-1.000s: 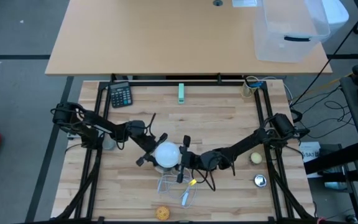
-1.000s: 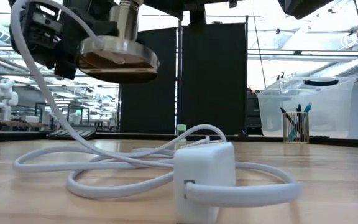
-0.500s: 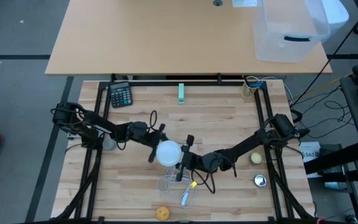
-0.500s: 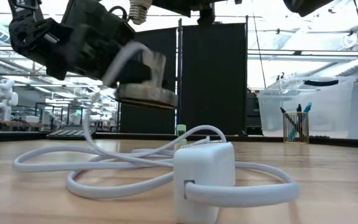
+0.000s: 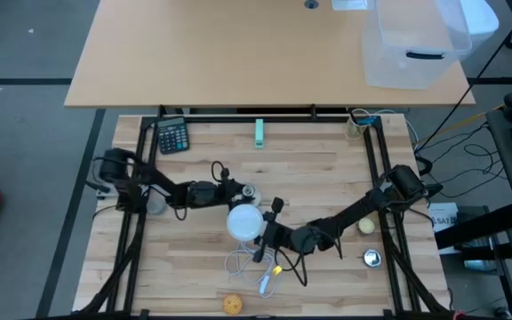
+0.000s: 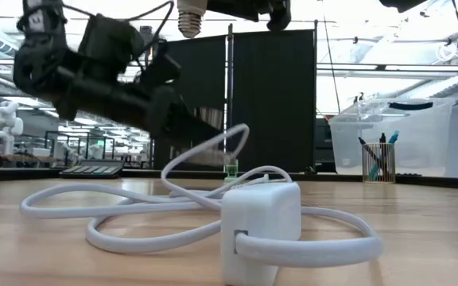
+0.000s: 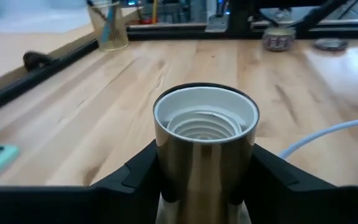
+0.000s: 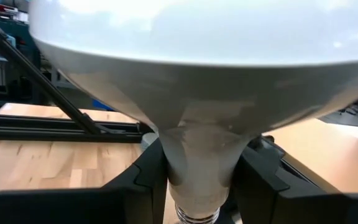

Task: Screw lightbulb
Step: Remove the white lightbulb from the silver lamp

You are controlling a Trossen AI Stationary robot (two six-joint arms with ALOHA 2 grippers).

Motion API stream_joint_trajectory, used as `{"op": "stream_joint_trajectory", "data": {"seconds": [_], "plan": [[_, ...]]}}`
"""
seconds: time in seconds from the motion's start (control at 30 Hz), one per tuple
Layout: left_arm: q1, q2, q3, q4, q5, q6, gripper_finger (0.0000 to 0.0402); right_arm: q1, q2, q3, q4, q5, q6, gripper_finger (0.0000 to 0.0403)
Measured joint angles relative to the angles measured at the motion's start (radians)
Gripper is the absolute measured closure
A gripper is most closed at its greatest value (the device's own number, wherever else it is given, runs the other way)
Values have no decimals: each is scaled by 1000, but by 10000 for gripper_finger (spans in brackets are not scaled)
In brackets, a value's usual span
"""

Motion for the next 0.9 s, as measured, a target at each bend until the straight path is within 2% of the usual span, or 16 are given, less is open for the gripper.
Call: {"op": "stream_joint_trajectory", "data": {"seconds": [0.17,0.3,0.37,0.5,0.63,0.9], "plan": [[0,178,4,160,-58,-36,230,12,0,0,-6,24,2,279],[0,263,22,253,-92,-66,230,19,0,0,-14,25,20,279],[0,277,27,270,-107,-81,224,20,-1,0,-37,35,40,279],[-4,271,25,273,-154,-103,171,19,-1,-9,-76,58,89,279],[-19,263,25,286,-157,-101,129,29,-1,-38,-75,129,113,279],[-83,263,25,356,-156,-110,106,32,-1,-105,-75,235,247,277]]}}
